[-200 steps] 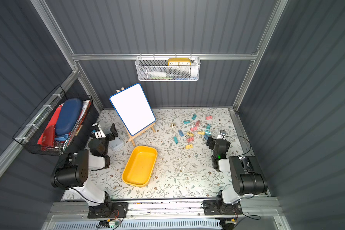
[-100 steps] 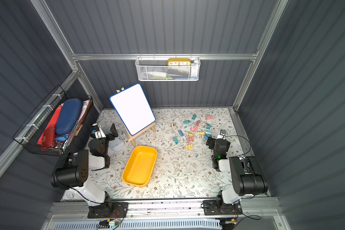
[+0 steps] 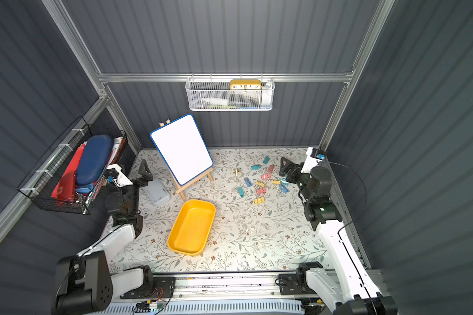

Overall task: Put the binder clips in the storage box
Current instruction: Move the storage box to the center of the board.

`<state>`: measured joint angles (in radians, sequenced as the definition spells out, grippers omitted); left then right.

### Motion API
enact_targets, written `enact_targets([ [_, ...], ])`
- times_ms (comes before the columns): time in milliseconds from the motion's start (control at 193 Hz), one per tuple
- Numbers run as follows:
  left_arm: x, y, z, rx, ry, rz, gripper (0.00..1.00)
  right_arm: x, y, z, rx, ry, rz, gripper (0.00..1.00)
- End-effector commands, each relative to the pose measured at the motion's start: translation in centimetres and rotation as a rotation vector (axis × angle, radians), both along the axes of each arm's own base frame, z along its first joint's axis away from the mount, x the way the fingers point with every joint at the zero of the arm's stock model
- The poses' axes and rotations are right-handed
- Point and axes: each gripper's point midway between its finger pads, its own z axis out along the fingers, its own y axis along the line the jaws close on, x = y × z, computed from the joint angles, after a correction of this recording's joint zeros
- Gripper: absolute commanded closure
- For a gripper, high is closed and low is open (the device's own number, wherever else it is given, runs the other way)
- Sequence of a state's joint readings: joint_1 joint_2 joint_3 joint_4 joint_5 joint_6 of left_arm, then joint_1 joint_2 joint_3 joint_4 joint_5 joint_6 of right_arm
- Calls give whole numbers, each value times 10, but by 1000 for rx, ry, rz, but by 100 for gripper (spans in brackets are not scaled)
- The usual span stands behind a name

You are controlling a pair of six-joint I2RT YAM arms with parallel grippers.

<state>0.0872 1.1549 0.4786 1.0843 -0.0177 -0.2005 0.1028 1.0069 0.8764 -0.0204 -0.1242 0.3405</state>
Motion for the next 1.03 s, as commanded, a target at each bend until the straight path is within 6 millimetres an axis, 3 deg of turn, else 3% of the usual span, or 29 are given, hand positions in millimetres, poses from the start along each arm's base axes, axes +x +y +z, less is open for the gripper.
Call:
enact_targets([
  [0,2,-58,15,-79,101,-205,1,-24,62,-59,-17,313,233,3],
  [88,-6,-112,43,-110,124,-358,1,-38,119,-70,-129,373,416,4],
  [165,-17,-138,63,-141,118,-435,1,-48,169,-91,-225,416,568,4],
  [341,-15,-145,77,-165,150,-454,1,-53,256,-135,-466,445,765,7],
  [471,-15,-146,78,-161,169,-455,1,-53,299,-167,-582,522,869,11],
  [740,-18,-140,68,-203,198,-434,1,-46,352,-226,-719,570,987,14],
  [890,-16,-145,65,-179,221,-450,1,-41,364,-237,-763,553,964,28],
  [1029,-13,-153,61,-130,250,-480,1,-36,357,-231,-759,537,896,54],
])
